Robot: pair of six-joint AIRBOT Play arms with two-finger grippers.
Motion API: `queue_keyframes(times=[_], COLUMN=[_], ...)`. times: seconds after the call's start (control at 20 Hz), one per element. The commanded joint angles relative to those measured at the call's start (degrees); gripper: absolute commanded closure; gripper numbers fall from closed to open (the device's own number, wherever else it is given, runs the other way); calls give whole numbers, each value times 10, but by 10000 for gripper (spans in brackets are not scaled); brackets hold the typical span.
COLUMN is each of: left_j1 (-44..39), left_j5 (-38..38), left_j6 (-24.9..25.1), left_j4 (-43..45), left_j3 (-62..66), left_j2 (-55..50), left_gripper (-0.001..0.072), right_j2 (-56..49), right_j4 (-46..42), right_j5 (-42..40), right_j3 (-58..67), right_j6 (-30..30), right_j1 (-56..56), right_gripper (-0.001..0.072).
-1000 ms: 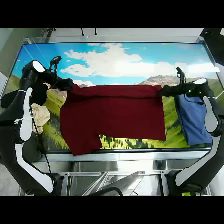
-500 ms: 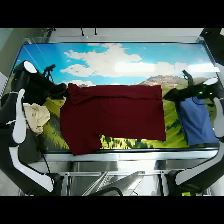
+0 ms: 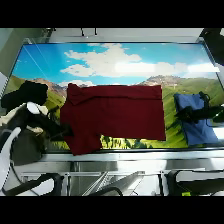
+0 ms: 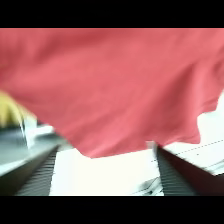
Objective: Fold the shirts.
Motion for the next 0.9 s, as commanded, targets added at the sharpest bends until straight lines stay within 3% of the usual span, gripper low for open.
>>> queue_keyframes(times=[0.0, 0.15, 0.35, 0.5, 0.55, 0.6, 0.85], left_j1=[-2, -2, -2, -2, -2, -2, -1], left_j5=[65, 135, 209, 231, 222, 210, 161], left_j6=[-2, -7, 30, 109, 115, 116, 120], left_j4=[-1, -5, -110, -218, -224, -221, -220], left_j3=[-113, -144, -162, -153, -143, -131, -75], left_j2=[82, 115, 87, 54, 48, 47, 95], left_gripper=[16, 17, 24, 442, 591, 687, 687], right_j2=[12, 10, -3, -6, -6, -6, -3], right_j4=[-2, -2, -2, -2, -2, -3, -88], right_j5=[-37, -56, -63, -61, -56, -46, 13], right_j3=[-64, -88, -97, -97, -97, -97, -101], right_j6=[-1, -5, -7, -8, -7, -7, 44], right_j1=[0, 17, 49, 64, 66, 67, 67], right_gripper=[352, 353, 353, 353, 353, 353, 354])
